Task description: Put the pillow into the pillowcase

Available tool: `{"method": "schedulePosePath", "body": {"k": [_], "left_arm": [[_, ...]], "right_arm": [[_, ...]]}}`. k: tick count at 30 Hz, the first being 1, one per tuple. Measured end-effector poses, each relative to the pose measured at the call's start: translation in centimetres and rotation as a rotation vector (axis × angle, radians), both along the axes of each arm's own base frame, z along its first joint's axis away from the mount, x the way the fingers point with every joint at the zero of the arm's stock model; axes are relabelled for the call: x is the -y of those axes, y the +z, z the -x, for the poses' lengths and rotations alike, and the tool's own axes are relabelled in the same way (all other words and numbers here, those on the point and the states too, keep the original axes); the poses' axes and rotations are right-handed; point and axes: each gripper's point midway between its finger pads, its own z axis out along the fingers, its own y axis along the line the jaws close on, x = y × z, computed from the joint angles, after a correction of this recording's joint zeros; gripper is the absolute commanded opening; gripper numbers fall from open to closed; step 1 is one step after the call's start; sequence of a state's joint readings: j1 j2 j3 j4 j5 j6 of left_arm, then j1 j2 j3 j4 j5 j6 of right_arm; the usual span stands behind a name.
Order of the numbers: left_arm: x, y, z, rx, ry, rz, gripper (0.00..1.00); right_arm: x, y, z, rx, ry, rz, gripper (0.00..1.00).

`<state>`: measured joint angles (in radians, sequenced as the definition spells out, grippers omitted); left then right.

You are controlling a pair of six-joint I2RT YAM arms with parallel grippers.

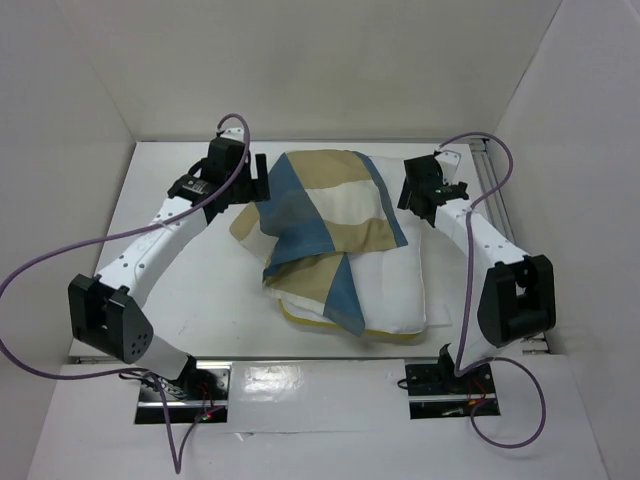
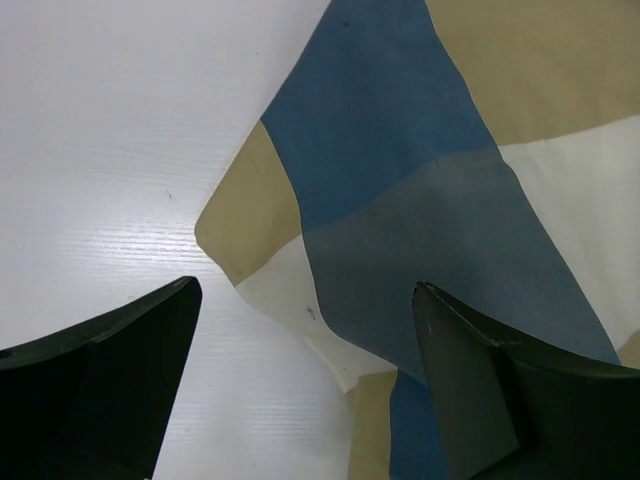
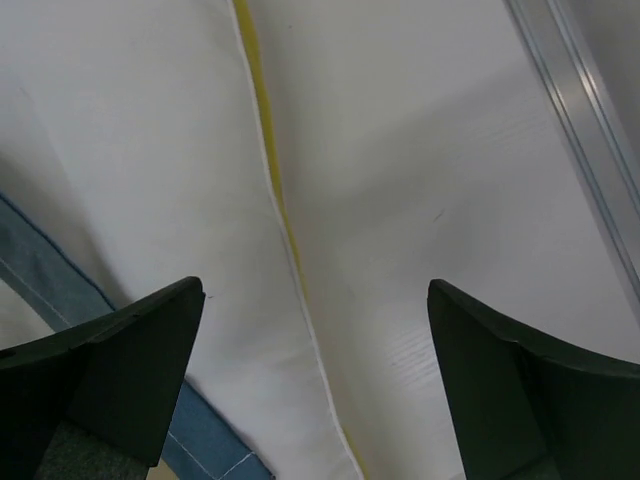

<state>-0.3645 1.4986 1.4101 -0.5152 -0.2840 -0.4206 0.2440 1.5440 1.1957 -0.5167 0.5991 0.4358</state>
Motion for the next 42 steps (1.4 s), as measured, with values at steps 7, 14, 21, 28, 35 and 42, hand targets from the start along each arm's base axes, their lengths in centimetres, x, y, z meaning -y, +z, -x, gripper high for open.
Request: {"method": "schedulePosePath", "body": {"k": [7,14,21,28,35,42], "left_arm": [[1.9,0.1,2.1,-0.025,-0.079,0.014,0.84],[6.1,1.2,5.4,-0.007,-0.258,-0.029,0.84],[12.0,1.3,6.7,-0.008,-0.381,-0.161,0.89],[13.5,-2.5,7.6,-0.108,-0.420,-0.256,1.00],[13.2,-4.5,8.6,-0.160,-0.454,-0.295,1.00],[12.2,-6.0,11.1,-0.213,-0.503,-0.296,1.00]], "right_arm": [[-1.9,0.4,0.0,0.022,0.081,-0.089,1.00],[-4.3,1.1,0.7,0.049,0.207,-0.179,1.00],[-6.1,2.6,1.9,0.072,0.308,-0.254,0.97],[-9.1,0.7,3.4,-0.006,0.432,-0.379,0.95],[-10.6,-4.2,4.4,-0.155,0.466,-0.435,0.67],[-11.2,-5.4,4.5,-0.192,0.487,-0.457,0.16]]}}
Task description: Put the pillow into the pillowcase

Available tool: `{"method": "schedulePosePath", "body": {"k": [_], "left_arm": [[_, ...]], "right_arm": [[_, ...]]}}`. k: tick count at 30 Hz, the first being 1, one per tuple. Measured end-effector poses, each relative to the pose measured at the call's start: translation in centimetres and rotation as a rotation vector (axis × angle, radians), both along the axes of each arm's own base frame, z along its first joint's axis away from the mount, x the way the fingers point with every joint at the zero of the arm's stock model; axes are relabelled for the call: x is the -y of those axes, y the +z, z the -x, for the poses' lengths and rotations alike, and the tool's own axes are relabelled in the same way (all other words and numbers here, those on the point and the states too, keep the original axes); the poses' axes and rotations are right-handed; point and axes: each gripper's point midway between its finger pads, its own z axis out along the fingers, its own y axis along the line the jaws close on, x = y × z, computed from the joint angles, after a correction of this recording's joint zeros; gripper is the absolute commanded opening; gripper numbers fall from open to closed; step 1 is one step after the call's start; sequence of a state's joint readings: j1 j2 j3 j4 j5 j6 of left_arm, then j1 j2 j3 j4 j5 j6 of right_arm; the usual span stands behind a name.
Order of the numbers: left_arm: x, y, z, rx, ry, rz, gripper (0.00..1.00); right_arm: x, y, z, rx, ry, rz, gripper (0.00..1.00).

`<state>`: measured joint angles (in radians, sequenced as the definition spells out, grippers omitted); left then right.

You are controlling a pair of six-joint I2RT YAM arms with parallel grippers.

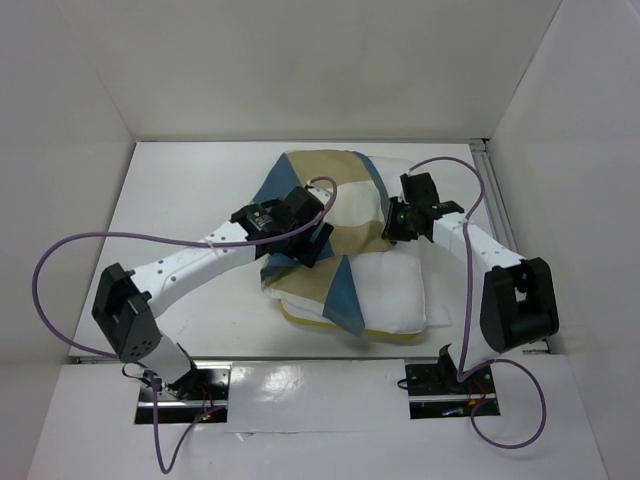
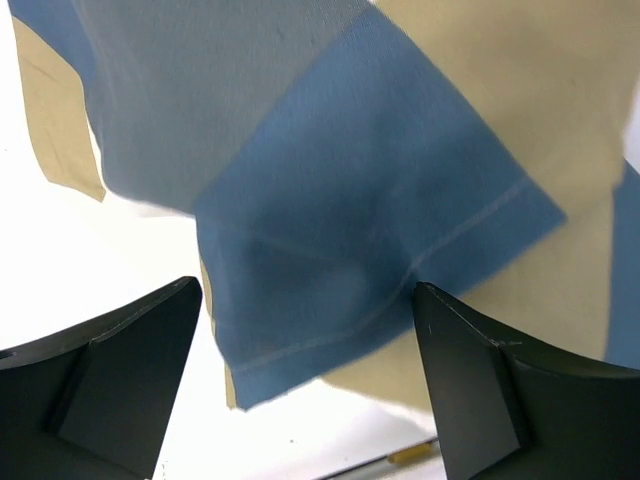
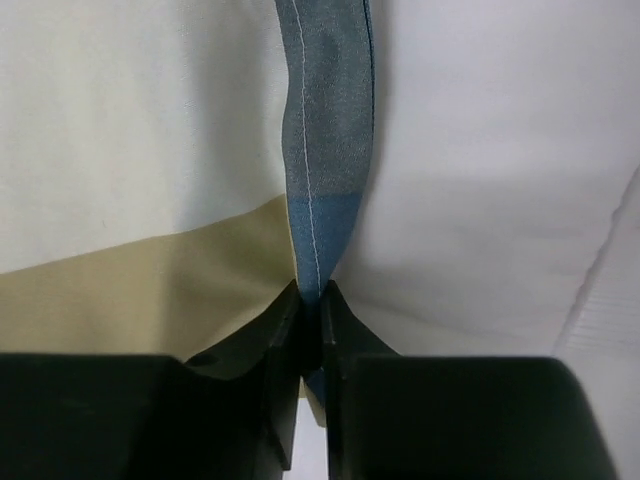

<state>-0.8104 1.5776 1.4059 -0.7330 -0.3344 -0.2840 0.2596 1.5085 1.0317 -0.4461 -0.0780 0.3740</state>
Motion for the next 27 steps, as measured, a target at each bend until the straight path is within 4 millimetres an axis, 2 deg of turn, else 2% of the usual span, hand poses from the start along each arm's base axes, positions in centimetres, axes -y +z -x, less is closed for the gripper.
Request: {"method": "schedulePosePath", "body": {"k": [7,11,15,19,21,22,23,24,25,26,27], "left_arm": [[-1.3,1.3,2.7,0.019,-0.051,0.049,1.00],[-2.5,0.7,4.1,0.017,-0.056,0.024,1.00],[-3.2,-0.2,4.3,0.022,-0.042,-0.019,1.00],[-4.3,-0.9,3.5,0.066,0.013,-0.082,1.00],[-4.9,-1.4,2.9,0.089,0.057,-0.112,0.87],[-5.1,-1.6,2.6,0.095,0.072,-0.121,0.76],[-5.1,-1.8,2.2,0.096,0.082,-0.121,0.61],[-5.2,-2.0,1.8,0.097,0.089,-0.120,0.25],[-5.2,-2.0,1.4,0.098,0.101,-0.114,0.06],[-5.4,-1.9,0.9,0.096,0.109,-0.112,0.00],[-5.4,-1.6,0.5,0.094,0.117,-0.103,0.00]], "right_arm": [[-0.4,0.7,-0.1,0.016,0.012,-0.012,0.00],[-0.6,2.1,-0.3,0.047,0.017,-0.020,0.00],[-0.8,3.6,-0.9,0.081,0.019,-0.025,0.00],[-0.9,5.2,-1.5,0.115,0.018,-0.031,0.00],[-0.9,6.1,-1.5,0.128,0.020,-0.031,0.00],[-0.9,6.6,-1.7,0.138,0.018,-0.031,0.00],[-0.8,7.2,-1.8,0.149,0.017,-0.028,0.00],[-0.7,8.0,-2.0,0.163,0.015,-0.023,0.00],[-0.7,8.9,-2.4,0.180,0.013,-0.020,0.00],[-0.7,10.1,-2.7,0.201,0.013,-0.019,0.00],[-0.6,11.4,-3.1,0.227,0.013,-0.017,0.00]]}}
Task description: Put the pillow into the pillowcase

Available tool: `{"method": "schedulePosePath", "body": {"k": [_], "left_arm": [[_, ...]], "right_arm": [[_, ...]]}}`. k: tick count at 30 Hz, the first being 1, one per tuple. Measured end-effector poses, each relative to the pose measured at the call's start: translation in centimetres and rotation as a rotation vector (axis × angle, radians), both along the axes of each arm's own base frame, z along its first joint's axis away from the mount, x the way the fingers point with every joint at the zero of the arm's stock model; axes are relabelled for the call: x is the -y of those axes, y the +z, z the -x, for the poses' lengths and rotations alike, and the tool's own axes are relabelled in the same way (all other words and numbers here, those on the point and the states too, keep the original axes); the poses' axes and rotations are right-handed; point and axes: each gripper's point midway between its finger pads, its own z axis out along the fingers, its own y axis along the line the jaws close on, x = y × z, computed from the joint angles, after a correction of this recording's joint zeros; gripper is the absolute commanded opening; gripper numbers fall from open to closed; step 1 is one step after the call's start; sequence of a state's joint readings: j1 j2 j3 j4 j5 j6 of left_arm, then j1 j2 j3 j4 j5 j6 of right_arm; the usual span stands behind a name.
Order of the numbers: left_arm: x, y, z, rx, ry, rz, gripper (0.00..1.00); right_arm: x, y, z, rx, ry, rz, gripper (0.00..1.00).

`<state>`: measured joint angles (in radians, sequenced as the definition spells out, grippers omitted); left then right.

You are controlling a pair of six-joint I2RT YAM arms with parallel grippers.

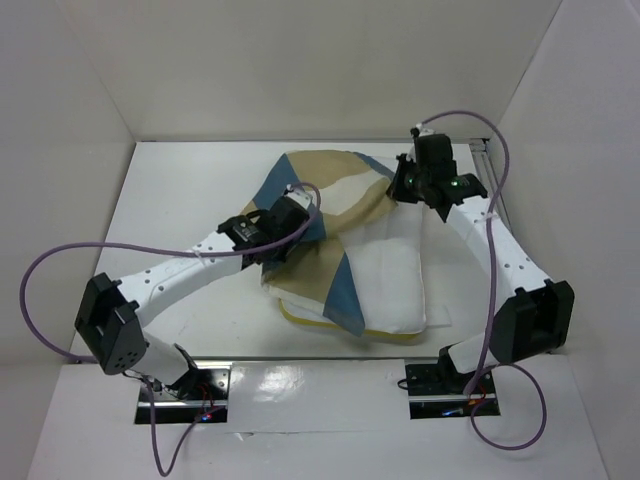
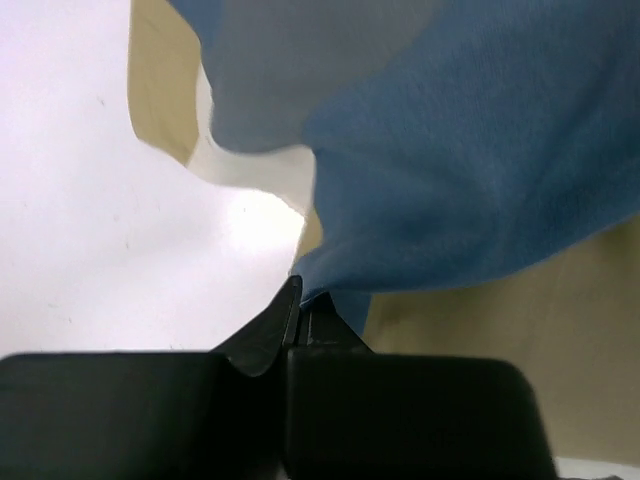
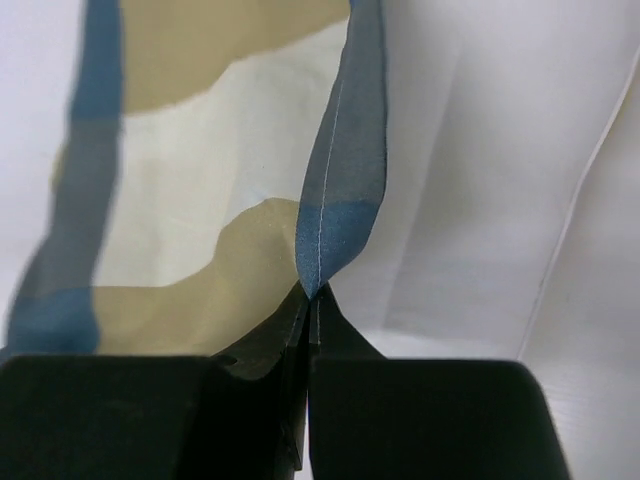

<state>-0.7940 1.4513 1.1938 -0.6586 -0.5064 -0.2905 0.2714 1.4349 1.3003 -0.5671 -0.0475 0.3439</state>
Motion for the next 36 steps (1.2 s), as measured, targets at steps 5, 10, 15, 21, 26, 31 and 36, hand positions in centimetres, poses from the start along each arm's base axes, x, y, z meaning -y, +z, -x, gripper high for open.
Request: {"method": "schedulePosePath", "body": {"k": [5,10,15,21,26,31,36], "left_arm": [[0.8,6.0,-3.9,0.085,0.043,0.148,0.00],[-0.9,17.1,-5.8,0.276,0.071,0.382,0.00],[-3.6,28.0,-4.7,0.494,0.049,0.578,0.00],[-5.3,32.9,-3.6,0.587,0.019,0.654,0.00],[-5.0,32.6,-3.3,0.557,-0.015,0.667,0.00],[-4.8,32.8,-2.7,0.550,-0.041,0.679,0.00],[-5.8,33.4,-2.2,0.567,-0.013,0.664,0.00]], "right_arm": [[0.2,9.5,-2.3,0.211,-0.016,-0.006,0.00],[1.1,19.0,-1.5,0.437,-0.038,-0.039,0.00],[-0.1,25.9,2.5,0.613,0.045,-0.136,0.00],[-1.5,31.5,6.6,0.783,0.162,-0.252,0.00],[-1.4,33.5,8.7,0.847,0.187,-0.286,0.00],[-1.3,34.2,9.4,0.866,0.190,-0.298,0.00],[-2.2,33.2,8.4,0.860,0.220,-0.318,0.00]]}}
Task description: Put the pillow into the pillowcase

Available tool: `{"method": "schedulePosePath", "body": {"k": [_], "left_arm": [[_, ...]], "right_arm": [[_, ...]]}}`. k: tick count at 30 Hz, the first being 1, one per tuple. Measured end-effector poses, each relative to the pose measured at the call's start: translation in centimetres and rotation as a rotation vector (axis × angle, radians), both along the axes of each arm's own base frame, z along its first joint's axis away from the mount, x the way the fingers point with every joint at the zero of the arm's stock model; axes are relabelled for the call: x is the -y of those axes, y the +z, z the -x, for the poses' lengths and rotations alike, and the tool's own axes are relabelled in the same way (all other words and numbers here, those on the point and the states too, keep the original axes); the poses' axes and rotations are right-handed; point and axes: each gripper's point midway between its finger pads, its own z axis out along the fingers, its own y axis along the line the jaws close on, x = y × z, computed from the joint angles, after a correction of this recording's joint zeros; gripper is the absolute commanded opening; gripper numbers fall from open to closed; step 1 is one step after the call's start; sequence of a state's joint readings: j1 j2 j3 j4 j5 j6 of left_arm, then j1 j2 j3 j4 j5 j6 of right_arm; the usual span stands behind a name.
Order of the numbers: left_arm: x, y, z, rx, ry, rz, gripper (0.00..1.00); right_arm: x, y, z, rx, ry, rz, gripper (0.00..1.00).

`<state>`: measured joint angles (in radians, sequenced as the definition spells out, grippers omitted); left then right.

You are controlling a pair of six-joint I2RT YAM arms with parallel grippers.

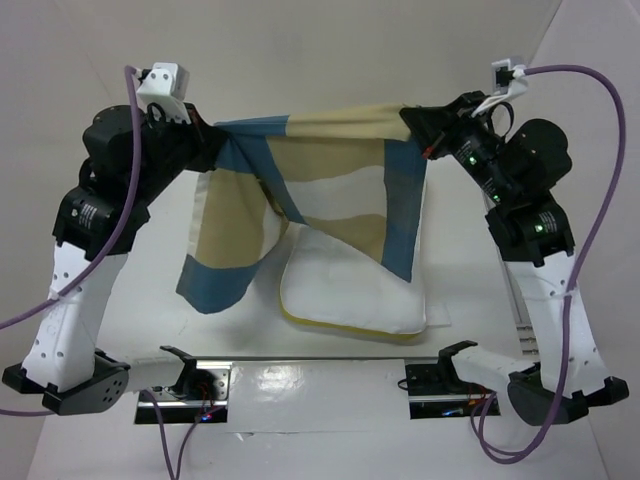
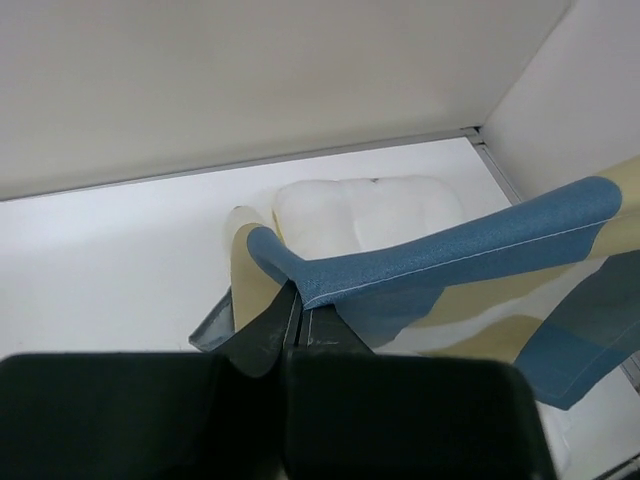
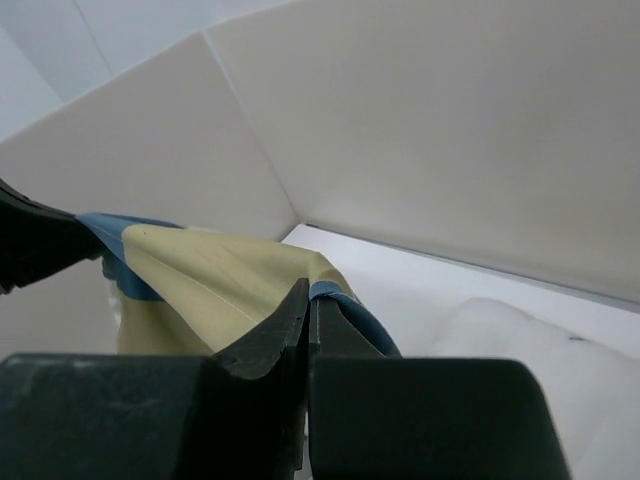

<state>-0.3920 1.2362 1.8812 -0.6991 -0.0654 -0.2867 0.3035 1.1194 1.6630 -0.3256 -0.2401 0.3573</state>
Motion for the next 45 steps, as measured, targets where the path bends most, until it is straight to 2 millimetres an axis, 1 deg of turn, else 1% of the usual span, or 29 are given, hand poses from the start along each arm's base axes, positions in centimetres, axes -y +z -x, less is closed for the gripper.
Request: {"method": "schedulePosePath", "body": {"k": [3,7,9,12,14,15,17,19,20,21,22,23,24,25,26,27,28,29,30,31,32,33,34,36,39,40,41,43,45], "left_arm": [[-1.6,1.1,0.3,0.017,0.057,-0.003,0.00],[-3.6,3.6,1.1,0.075,0.122,-0.008,0.00],[-4.3,5.3,2.0,0.114,0.133,-0.004,0.00],[-4.4,7.5,3.5,0.174,0.104,-0.004,0.00],[-3.9,8.2,4.5,0.201,0.054,-0.014,0.00],[-3.6,8.2,4.8,0.205,0.022,-0.027,0.00],[-2.6,7.8,5.3,0.194,-0.046,-0.041,0.00],[-1.2,6.6,5.2,0.166,-0.130,-0.061,0.00],[-0.3,5.8,5.0,0.143,-0.177,-0.063,0.00],[0.8,4.6,4.5,0.107,-0.229,-0.063,0.00],[2.2,3.3,4.2,0.066,-0.290,-0.060,0.01],[3.6,1.8,3.7,0.023,-0.350,-0.054,0.41],[5.1,0.4,3.4,-0.022,-0.409,-0.048,0.58],[6.5,-0.7,3.1,-0.054,-0.470,-0.043,0.70],[8.4,-3.1,2.6,-0.122,-0.530,-0.051,0.79],[10.2,-5.3,1.8,-0.187,-0.575,-0.062,0.84],[11.5,-7.5,0.9,-0.249,-0.595,-0.076,0.94],[12.5,-9.7,0.2,-0.310,-0.606,-0.093,0.94],[13.1,-12.0,-0.4,-0.373,-0.599,-0.114,0.94],[13.4,-13.6,-0.8,-0.419,-0.588,-0.130,0.90],[13.2,-14.9,-1.3,-0.455,-0.564,-0.145,0.89],[12.7,-15.6,-1.7,-0.476,-0.535,-0.156,0.88],[11.9,-16.0,-2.2,-0.486,-0.498,-0.163,0.88],[9.9,-15.6,-3.7,-0.468,-0.413,-0.165,0.88],[6.6,-15.2,-5.9,-0.453,-0.281,-0.147,0.89],[5.5,-15.5,-6.7,-0.455,-0.233,-0.141,0.90],[4.6,-16.0,-7.4,-0.471,-0.189,-0.130,0.90],[3.1,-17.6,-8.4,-0.517,-0.117,-0.112,0.90],[2.1,-19.7,-9.4,-0.573,-0.077,-0.086,0.90]], "right_arm": [[-1.4,-1.1,-1.7,0.003,0.051,-0.013,0.00],[-4.1,-2.8,-5.1,0.024,0.147,-0.062,0.00],[-5.6,-2.6,-6.9,0.057,0.196,-0.099,0.00],[-7.7,-2.6,-8.8,0.097,0.264,-0.158,0.00],[-8.6,-2.6,-10.0,0.124,0.297,-0.194,0.00],[-8.9,-2.8,-10.4,0.133,0.310,-0.207,0.00],[-9.6,-3.3,-11.9,0.139,0.322,-0.225,0.00],[-10.3,-3.8,-14.0,0.137,0.324,-0.228,0.00],[-10.7,-4.5,-15.4,0.123,0.322,-0.225,0.04],[-10.9,-5.0,-16.8,0.110,0.321,-0.222,0.14],[-11.1,-5.9,-18.5,0.082,0.323,-0.219,0.31],[-11.2,-7.7,-20.3,0.030,0.318,-0.203,0.60],[-10.7,-8.6,-21.9,0.009,0.302,-0.206,0.69],[-9.7,-11.1,-23.9,-0.058,0.279,-0.192,0.75],[-8.6,-13.2,-25.1,-0.120,0.256,-0.190,0.83],[-7.0,-16.0,-26.2,-0.194,0.219,-0.184,0.88],[-5.3,-18.8,-26.7,-0.266,0.184,-0.178,0.97],[-3.7,-21.4,-26.9,-0.340,0.145,-0.177,0.97],[-1.6,-24.0,-26.9,-0.405,0.091,-0.173,0.97],[0.1,-26.4,-26.3,-0.476,0.039,-0.168,0.97],[1.6,-28.2,-25.5,-0.538,-0.005,-0.162,0.97],[2.9,-29.5,-24.3,-0.587,-0.049,-0.148,0.97],[3.7,-30.1,-23.2,-0.621,-0.081,-0.130,0.97],[4.3,-29.9,-20.8,-0.651,-0.121,-0.079,0.97],[4.3,-28.4,-17.5,-0.639,-0.174,0.016,0.97],[4.1,-28.3,-16.2,-0.640,-0.197,0.045,0.97],[4.0,-28.6,-14.9,-0.656,-0.211,0.070,0.98],[3.7,-30.4,-12.2,-0.710,-0.241,0.117,0.99],[3.9,-33.8,-9.5,-0.796,-0.273,0.164,0.99]]}}
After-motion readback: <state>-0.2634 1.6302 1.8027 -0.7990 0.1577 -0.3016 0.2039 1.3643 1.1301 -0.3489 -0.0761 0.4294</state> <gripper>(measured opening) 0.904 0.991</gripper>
